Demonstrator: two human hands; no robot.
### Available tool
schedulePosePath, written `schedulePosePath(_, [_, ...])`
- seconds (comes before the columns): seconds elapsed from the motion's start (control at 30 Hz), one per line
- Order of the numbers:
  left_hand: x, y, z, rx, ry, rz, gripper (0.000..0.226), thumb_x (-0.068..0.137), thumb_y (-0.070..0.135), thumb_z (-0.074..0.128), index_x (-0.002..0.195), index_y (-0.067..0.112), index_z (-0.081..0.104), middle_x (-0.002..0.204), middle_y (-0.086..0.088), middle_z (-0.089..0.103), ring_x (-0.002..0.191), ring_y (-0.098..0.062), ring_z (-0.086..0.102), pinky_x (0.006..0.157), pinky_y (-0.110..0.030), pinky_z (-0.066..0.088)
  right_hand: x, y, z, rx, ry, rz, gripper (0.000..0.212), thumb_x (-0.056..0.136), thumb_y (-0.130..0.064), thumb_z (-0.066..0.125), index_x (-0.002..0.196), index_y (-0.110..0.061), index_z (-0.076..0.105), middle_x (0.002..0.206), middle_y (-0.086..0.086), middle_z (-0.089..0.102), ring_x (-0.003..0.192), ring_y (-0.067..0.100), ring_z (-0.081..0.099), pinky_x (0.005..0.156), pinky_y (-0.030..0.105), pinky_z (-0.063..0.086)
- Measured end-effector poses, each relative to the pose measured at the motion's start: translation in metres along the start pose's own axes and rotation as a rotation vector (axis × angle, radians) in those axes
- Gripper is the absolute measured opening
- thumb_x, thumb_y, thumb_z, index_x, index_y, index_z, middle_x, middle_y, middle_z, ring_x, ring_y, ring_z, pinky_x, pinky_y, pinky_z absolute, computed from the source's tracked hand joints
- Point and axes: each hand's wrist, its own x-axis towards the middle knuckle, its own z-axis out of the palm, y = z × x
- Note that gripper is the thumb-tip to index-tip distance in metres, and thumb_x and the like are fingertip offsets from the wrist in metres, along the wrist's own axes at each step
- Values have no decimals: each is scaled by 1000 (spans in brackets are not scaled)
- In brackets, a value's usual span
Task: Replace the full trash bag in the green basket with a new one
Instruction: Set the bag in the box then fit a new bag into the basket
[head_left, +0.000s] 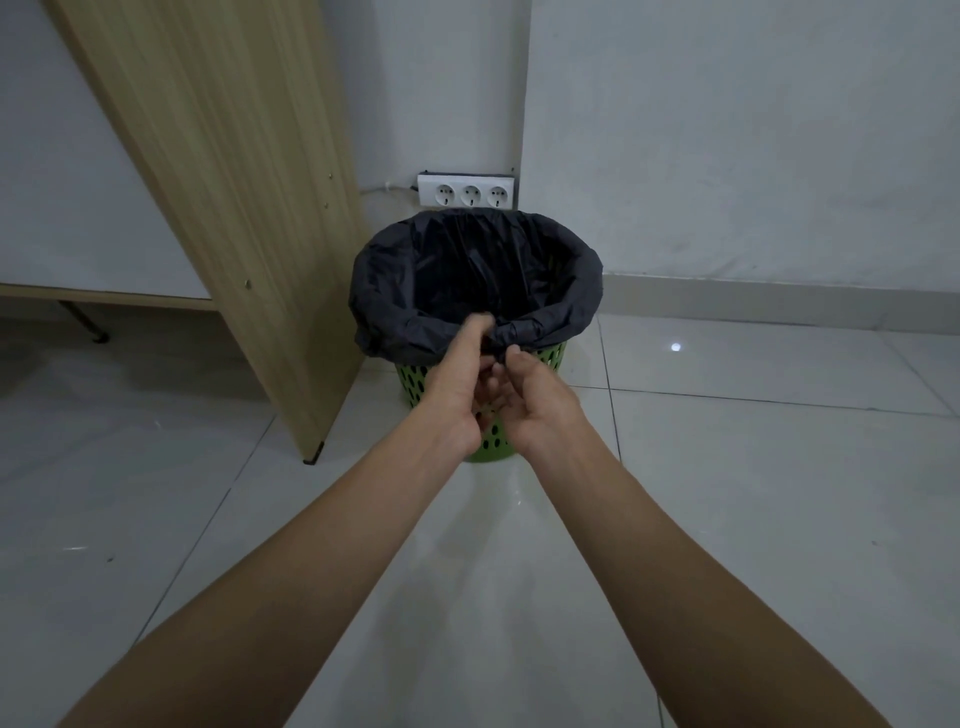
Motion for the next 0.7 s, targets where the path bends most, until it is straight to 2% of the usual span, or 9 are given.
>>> schedulePosePath(0.07, [0,9,1,-38,-5,-49,61,62,74,71,73,14,64,68,0,61,54,-14,53,75,-30,51,3,0,2,20,8,11,21,92,-4,67,112,1,65,80,12,65,62,16,61,51,21,55])
schedulePosePath(0.1, [2,11,1,-26,9,-57,59,69,72,69,77,13,65,71,0,64,56,-14,56,77,-29,53,3,0,3,29,10,12,23,92,-2,67,114,3,65,81,12,65,64,16,62,51,21,56])
schedulePosePath(0.23, [8,11,4,3,108,63,31,89,40,68,97,10,70,89,-3,71,73,-17,64,70,-29,54,3,-7,8,-2,56,10,18,93,-2,64,109,4,66,86,13,67,72,18,65,57,25,60])
schedulePosePath(0.33, [10,11,10,-4,64,90,28,88,33,70,104,10,70,101,-8,74,88,-21,68,86,-37,58,4,-12,20,-32,87,-4,31,86,-26,72,104,-2,69,96,8,74,84,19,72,66,30,60])
schedulePosePath(0.4, [9,11,16,14,15,69,29,87,34,70,104,10,71,100,-8,75,92,-24,71,89,-42,58,1,-17,32,-50,125,-37,43,74,-43,83,95,-7,74,91,9,77,80,23,74,73,37,61])
schedulePosePath(0.47, [7,9,22,49,-17,50,33,89,39,69,107,12,70,100,-6,75,92,-22,71,89,-39,57,-1,-24,39,-117,249,-105,34,72,-35,87,80,-7,70,83,11,75,75,27,73,77,41,61])
schedulePosePath(0.53, [3,3,25,67,-83,33,35,88,46,68,107,16,71,102,-4,75,97,-21,69,89,-33,54,-3,-33,40,-169,374,-158,22,75,-15,83,72,-6,63,77,13,71,72,29,70,77,43,61])
schedulePosePath(0.63, [0,-8,17,-2,-86,32,50,84,64,62,91,16,75,83,-3,70,75,-18,60,69,-29,47,1,-44,40,-209,431,-196,18,77,-2,71,72,-6,54,77,12,67,68,27,67,70,40,62])
schedulePosePath(0.7, [5,-13,7,-116,26,38,62,82,71,56,95,12,70,78,-3,66,63,-15,55,54,-25,44,4,-48,39,-198,423,-212,21,79,2,65,74,-7,47,78,10,61,63,22,60,58,31,55])
